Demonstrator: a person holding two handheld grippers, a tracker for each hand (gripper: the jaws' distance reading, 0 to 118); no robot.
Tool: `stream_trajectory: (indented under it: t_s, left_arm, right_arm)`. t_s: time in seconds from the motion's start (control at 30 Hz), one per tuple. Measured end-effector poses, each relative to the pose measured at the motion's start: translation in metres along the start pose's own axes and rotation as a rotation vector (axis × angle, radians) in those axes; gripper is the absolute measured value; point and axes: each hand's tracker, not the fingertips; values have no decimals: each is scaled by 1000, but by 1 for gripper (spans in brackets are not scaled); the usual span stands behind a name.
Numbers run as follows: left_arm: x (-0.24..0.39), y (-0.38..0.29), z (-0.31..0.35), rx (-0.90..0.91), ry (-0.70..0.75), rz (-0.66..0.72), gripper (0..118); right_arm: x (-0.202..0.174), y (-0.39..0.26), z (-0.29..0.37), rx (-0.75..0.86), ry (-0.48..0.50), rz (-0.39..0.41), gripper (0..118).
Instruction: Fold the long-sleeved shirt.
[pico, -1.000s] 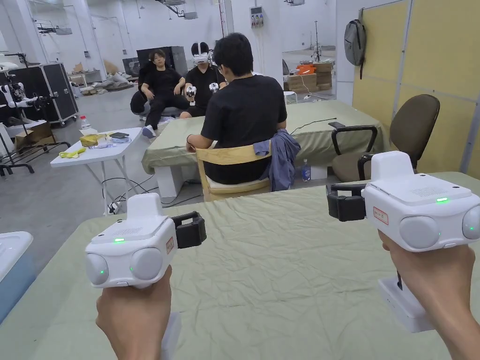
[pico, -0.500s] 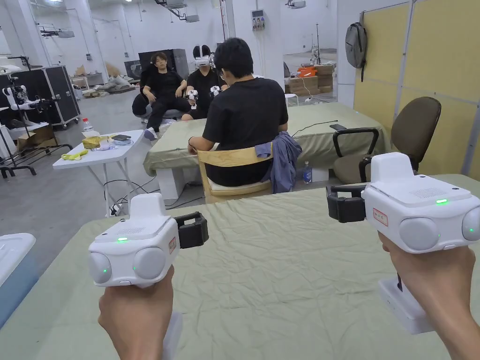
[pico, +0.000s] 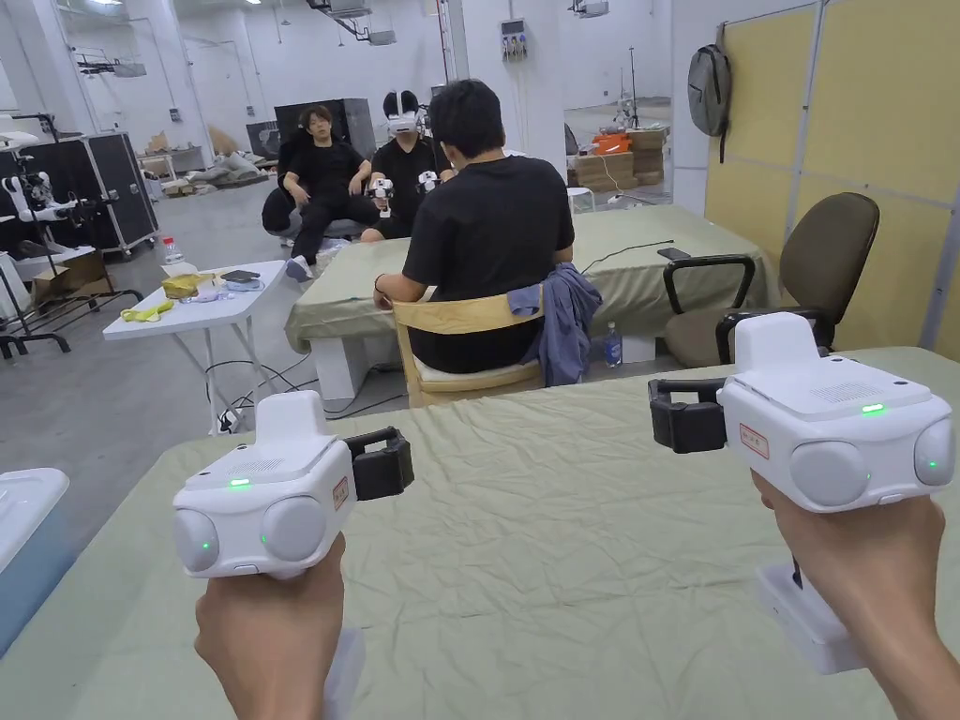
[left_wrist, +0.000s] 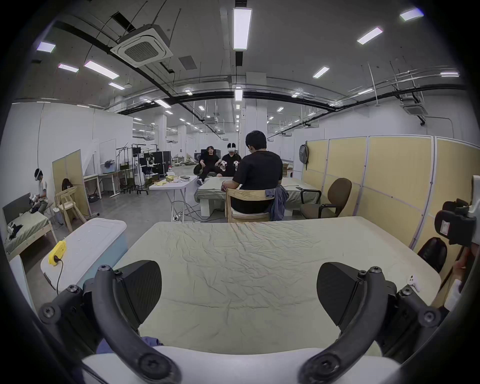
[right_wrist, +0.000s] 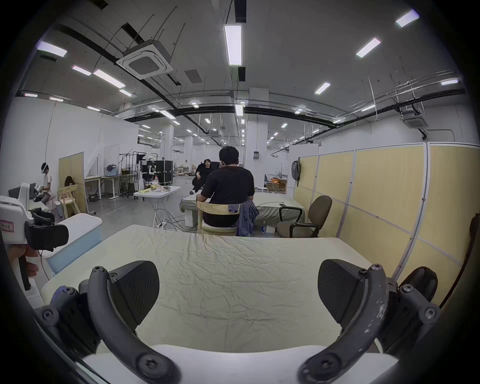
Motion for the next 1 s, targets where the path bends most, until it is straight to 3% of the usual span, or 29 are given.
stream_trajectory:
  t_s: [1.0]
  left_arm:
    - [-4, -7, -1, -20, 14, -10, 117]
  right_arm:
    - [-1, -7, -1, -3, 6, 0, 118]
